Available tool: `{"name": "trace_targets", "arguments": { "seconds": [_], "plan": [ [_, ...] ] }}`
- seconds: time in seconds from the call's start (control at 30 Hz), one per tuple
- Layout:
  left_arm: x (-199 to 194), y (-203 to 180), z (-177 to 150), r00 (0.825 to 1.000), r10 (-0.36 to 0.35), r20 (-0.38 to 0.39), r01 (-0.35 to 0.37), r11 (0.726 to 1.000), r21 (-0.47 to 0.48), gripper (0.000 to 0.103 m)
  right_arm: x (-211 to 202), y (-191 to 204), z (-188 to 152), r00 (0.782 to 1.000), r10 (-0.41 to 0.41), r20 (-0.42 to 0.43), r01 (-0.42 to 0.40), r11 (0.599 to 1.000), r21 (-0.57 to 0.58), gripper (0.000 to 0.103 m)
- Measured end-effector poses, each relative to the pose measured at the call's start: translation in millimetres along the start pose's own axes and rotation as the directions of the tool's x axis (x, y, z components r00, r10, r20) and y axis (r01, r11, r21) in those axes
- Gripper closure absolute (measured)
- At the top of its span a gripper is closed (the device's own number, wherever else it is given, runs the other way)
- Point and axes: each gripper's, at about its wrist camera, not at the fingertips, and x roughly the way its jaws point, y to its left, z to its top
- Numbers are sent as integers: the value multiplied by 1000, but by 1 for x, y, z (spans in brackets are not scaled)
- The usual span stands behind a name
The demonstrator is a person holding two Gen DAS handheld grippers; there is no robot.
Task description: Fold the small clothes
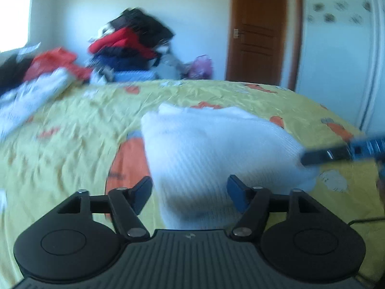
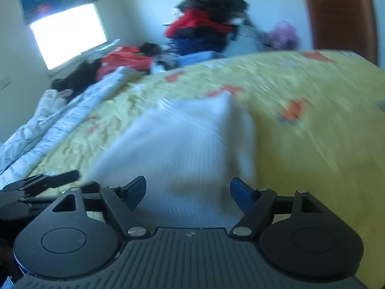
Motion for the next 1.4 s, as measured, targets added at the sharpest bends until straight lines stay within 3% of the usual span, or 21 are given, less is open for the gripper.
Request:
{"name": "trace_targets", "arguments": {
  "seconds": [0.07,0.17,0.33,0.43,0.47,0.6,0.7,0.73,0.8,0.93,1.4],
  "plan": [
    [3,-2,-9,1000,0,-17,0,1000,-27,26,-3,-3,-15,999,-35,-25,35,999,2,12],
    [13,-10,-19,994,42,-101,-41,999,13,26,8,-5,-29,991,-105,-77,105,994,-6,12],
    [20,-18,-25,990,57,-130,-49,997,64,22,25,6,-36,986,-110,-127,109,994,-15,0],
    [37,-16,-25,972,107,-207,-100,994,42,19,40,15,-37,973,-162,-162,160,987,-25,1],
    [39,-13,-25,973,108,-203,-107,994,19,12,42,19,-37,969,-188,-161,186,982,-33,1],
    [42,-11,-28,971,128,-203,-128,992,12,1,53,29,-38,945,-271,-186,266,963,-50,0],
    [40,-11,-33,972,149,-182,-150,989,7,0,63,42,-41,912,-344,-224,315,936,-155,0],
    [40,-9,-33,974,145,-176,-147,989,1,0,63,45,-41,910,-346,-226,314,935,-165,0],
    [39,-10,-34,975,146,-166,-148,989,4,0,61,43,-44,925,-311,-217,278,946,-169,0],
    [39,-10,-37,977,154,-148,-155,988,3,0,51,43,-61,945,-309,-110,290,944,-156,0],
    [41,-8,-36,975,157,-156,-159,987,1,0,48,42,-68,944,-327,-45,319,939,-128,0]
  ]
}}
